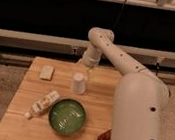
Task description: Place the ceramic cup over the eraser
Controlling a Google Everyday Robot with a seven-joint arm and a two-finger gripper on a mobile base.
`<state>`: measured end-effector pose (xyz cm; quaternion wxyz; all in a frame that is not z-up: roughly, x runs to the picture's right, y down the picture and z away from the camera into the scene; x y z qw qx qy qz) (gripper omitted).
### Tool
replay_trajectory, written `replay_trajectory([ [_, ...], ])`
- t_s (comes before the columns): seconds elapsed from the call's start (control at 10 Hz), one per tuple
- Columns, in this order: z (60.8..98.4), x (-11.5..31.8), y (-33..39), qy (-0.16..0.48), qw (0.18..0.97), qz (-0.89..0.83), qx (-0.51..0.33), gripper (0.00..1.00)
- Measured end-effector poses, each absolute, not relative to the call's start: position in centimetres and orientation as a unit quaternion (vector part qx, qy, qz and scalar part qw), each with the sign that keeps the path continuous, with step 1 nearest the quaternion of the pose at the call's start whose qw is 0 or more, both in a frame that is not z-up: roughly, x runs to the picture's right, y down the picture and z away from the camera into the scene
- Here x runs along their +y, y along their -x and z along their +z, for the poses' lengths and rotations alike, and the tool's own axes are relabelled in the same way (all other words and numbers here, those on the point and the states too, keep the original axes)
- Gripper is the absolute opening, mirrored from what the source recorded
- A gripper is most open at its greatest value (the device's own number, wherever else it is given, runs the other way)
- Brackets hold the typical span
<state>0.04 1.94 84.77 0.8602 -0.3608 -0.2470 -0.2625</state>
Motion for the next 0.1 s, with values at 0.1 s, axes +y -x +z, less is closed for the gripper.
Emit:
replay_trajectory([
  [0.1, 84.8, 2.29, -0.04, 0.364, 0.859, -0.266, -0.243, 0.8],
])
